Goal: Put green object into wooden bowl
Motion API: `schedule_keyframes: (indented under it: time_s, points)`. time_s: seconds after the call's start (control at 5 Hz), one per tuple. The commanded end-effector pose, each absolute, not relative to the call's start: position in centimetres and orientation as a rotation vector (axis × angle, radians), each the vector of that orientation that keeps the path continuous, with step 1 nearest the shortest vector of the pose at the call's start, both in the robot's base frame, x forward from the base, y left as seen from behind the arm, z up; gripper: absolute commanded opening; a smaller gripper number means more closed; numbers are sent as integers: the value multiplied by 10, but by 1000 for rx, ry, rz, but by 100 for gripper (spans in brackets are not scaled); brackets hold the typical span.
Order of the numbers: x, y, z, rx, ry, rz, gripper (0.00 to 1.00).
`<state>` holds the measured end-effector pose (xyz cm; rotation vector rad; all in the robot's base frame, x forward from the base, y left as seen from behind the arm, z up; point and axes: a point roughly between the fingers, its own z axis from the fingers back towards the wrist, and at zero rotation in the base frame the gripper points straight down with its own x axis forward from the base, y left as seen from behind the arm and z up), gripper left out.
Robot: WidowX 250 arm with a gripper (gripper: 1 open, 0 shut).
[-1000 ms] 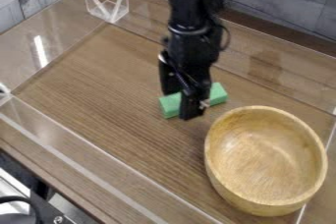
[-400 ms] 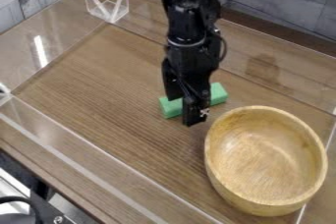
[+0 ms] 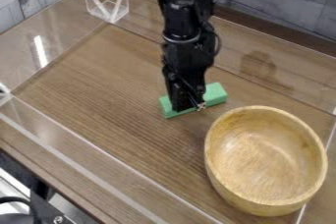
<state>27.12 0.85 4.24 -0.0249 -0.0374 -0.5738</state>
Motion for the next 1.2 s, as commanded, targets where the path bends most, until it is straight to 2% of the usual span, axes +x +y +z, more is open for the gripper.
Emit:
schedule_keyframes:
  time_s: [0.0, 0.8, 1.0]
  points:
    - [287, 13, 47, -9, -103, -604, 0]
    - [293, 3, 65, -33, -167, -711, 0]
    - [296, -2, 65, -43, -172, -710, 100]
